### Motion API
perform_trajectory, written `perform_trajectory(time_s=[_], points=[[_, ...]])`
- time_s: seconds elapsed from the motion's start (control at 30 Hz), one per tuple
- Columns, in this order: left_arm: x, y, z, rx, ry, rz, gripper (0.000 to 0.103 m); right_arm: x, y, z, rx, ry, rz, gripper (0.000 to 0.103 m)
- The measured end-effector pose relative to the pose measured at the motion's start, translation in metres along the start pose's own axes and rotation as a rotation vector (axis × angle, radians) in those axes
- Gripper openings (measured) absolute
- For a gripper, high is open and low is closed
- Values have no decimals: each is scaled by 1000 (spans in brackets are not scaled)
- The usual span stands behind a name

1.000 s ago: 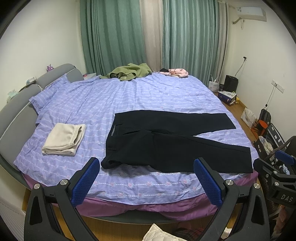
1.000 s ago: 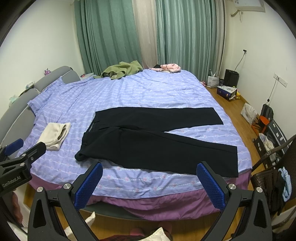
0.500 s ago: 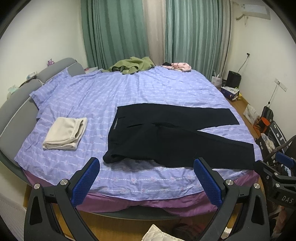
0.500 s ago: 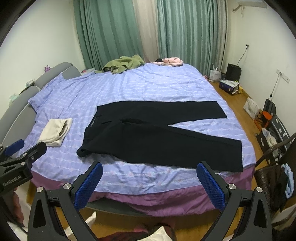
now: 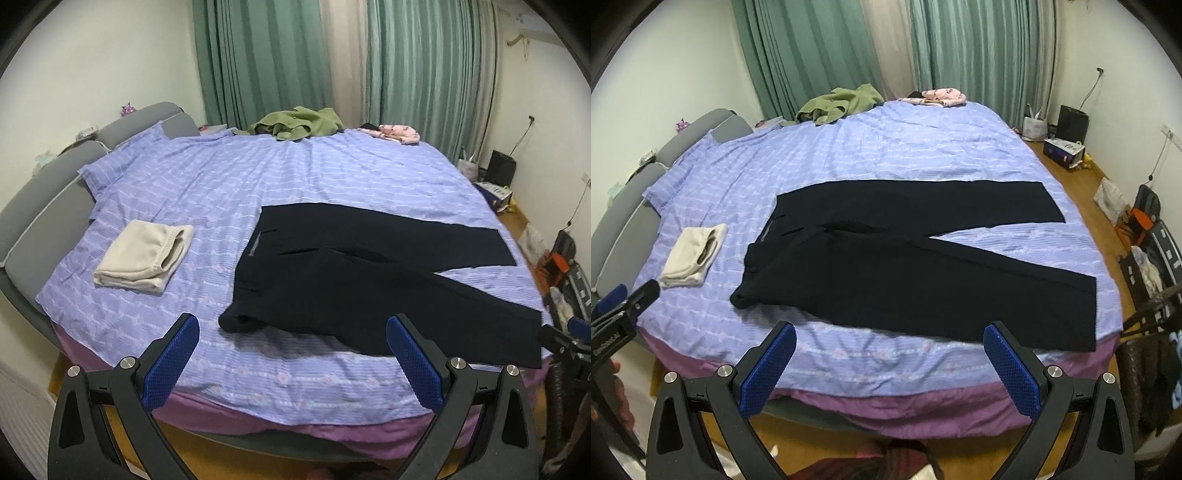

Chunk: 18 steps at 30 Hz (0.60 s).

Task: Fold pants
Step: 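Lower both tools onto the trouser waistband and close both grippers on it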

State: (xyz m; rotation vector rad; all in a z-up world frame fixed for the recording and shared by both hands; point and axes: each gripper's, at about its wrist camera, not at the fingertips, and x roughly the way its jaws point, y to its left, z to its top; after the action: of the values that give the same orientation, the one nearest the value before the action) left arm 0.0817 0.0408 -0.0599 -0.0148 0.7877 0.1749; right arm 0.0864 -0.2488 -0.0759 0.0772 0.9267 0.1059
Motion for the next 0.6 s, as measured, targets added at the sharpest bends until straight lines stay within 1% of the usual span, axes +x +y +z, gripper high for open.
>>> perform_trajectory(time_s=[0.1,0.2,0.3,0.4,0.43,0.53,0.6], points=[[28,-1,-4,19,20,8,103,33,-5,1,17,30,9,103],[61,6,-8,17,73,-1,103,64,-8,-4,63,58,13,103],[96,19,-14,-9,126,-26,103,95,-9,-12,126,73,-2,103],[136,32,-20,-12,178,-45,103,130,-7,-23,195,90,-33,102],[144,34,-22,-16,188,-50,103,141,-7,-26,222,95,-38,102],[176,44,-29,-50,231,-84,103,179,-2,-39,307,117,-60,101],[198,51,-35,-93,263,-108,103,199,3,-45,339,126,-75,98]])
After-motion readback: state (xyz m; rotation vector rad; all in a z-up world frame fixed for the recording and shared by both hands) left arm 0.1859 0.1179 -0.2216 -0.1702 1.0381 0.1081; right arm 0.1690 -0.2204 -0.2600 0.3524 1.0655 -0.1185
